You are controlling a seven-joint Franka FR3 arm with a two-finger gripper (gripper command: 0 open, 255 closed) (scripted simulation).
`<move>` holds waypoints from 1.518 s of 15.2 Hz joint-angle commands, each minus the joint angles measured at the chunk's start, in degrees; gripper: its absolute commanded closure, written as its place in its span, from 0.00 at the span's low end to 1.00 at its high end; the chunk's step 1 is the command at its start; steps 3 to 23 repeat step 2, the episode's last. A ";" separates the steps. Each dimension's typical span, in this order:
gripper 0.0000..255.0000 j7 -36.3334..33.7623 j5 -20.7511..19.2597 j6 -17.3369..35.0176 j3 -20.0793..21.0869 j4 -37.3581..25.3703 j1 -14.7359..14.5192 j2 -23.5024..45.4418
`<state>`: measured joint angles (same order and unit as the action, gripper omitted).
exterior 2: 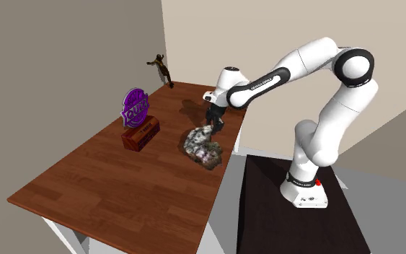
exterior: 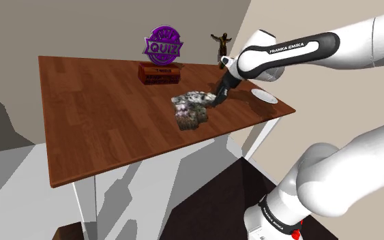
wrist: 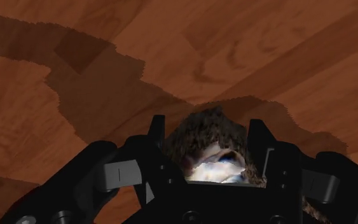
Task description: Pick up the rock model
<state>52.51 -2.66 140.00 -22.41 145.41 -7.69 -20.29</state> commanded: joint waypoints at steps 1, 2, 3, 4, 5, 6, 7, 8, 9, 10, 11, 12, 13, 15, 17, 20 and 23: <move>1.00 -0.16 -0.26 -1.10 0.13 -0.43 0.22 -0.72; 1.00 -0.16 -0.26 -1.10 0.13 -0.43 0.22 -0.73; 1.00 -0.16 -0.26 -1.10 0.13 -0.43 0.22 -0.73; 1.00 -0.16 -0.26 -1.10 0.13 -0.43 0.22 -0.73; 1.00 -0.16 -0.26 -1.10 0.13 -0.43 0.22 -0.73; 1.00 -0.16 -0.26 -1.10 0.13 -0.43 0.22 -0.73; 1.00 -0.16 -0.26 -1.10 0.13 -0.43 0.22 -0.73; 1.00 -0.16 -0.26 -1.10 0.13 -0.43 0.22 -0.73; 1.00 -0.16 -0.26 -1.10 0.13 -0.43 0.22 -0.73; 1.00 -0.16 -0.26 -1.10 0.13 -0.43 0.22 -0.73; 1.00 -0.16 -0.26 -1.10 0.13 -0.43 0.22 -0.73; 1.00 -0.16 -0.26 -1.10 0.13 -0.43 0.22 -0.73; 1.00 -0.16 -0.26 -1.10 0.13 -0.43 0.22 -0.73; 1.00 -0.16 -0.26 -1.10 0.13 -0.43 0.22 -0.73; 1.00 -0.16 -0.26 -1.10 0.13 -0.43 0.22 -0.73; 1.00 -0.16 -0.26 -1.10 0.13 -0.43 0.22 -0.73; 1.00 -0.16 -0.26 -1.10 0.13 -0.43 0.22 -0.73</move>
